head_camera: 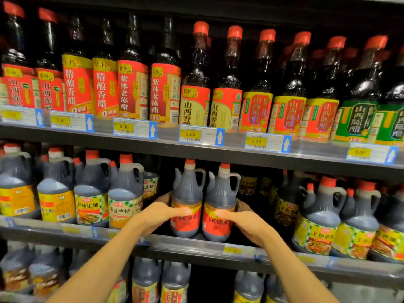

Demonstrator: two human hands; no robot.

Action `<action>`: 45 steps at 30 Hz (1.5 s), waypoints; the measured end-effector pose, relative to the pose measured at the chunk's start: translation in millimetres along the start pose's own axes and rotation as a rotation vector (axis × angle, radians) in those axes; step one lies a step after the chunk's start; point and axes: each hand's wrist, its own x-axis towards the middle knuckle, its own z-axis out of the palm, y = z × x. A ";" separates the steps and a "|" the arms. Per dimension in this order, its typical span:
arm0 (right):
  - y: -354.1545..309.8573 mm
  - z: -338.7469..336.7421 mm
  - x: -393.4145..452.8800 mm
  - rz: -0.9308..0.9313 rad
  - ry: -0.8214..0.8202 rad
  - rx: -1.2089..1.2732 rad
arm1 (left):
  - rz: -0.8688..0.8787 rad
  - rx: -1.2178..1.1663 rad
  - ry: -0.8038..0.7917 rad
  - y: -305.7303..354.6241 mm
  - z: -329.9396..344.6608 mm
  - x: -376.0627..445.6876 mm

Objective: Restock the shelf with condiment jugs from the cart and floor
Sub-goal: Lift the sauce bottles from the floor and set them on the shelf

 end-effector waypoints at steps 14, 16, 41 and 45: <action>9.9 34.4 -9.6 -0.002 0.510 -0.521 | 0.004 0.600 0.552 3.7 37.5 -16.5; 10.7 32.5 -5.5 -0.007 0.495 -0.522 | 0.012 0.598 0.563 1.4 36.4 -14.7; 18.5 29.9 76.6 0.025 0.473 -0.465 | -0.086 0.566 0.563 0.6 12.7 60.4; 22.4 30.3 84.3 0.027 0.483 -0.436 | -0.059 0.525 0.584 1.0 13.6 58.4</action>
